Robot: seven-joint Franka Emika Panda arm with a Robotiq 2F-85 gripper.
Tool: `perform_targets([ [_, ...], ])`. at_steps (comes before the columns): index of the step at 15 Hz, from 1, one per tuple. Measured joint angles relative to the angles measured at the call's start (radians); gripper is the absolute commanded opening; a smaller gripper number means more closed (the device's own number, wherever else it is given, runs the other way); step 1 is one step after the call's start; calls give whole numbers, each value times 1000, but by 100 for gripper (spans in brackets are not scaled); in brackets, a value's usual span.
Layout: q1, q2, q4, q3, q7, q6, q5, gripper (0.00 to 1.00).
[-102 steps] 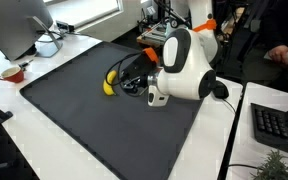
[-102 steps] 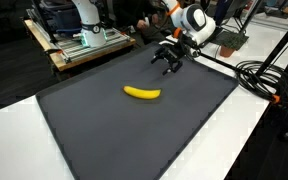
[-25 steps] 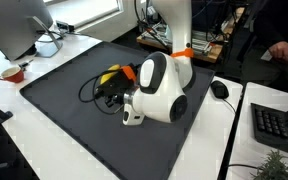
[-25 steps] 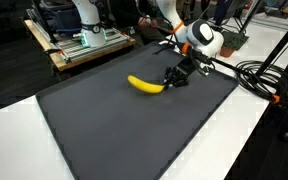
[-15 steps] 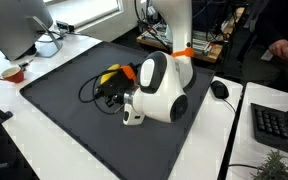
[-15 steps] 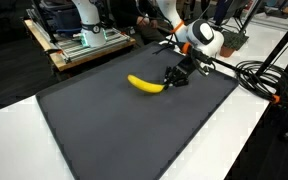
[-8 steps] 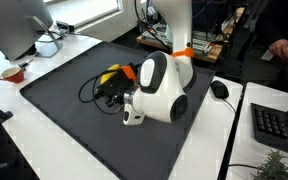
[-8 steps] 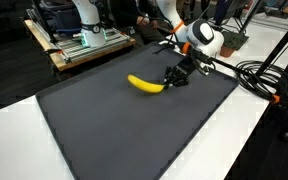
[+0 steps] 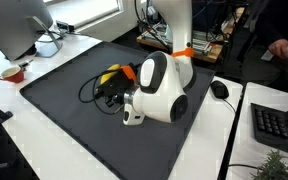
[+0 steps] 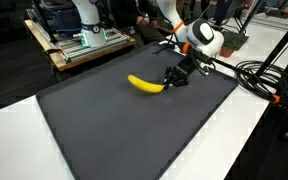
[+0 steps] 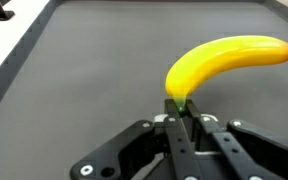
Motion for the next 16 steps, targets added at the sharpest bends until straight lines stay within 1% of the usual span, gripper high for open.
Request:
perform_targets([
  [7, 0, 0, 0, 0, 0, 0, 0, 12],
  [8, 0, 0, 0, 0, 0, 0, 0, 3],
  [11, 0, 2, 0, 0, 1, 3, 0, 3],
  [16, -4, 6, 0, 0, 2, 56, 0, 3],
])
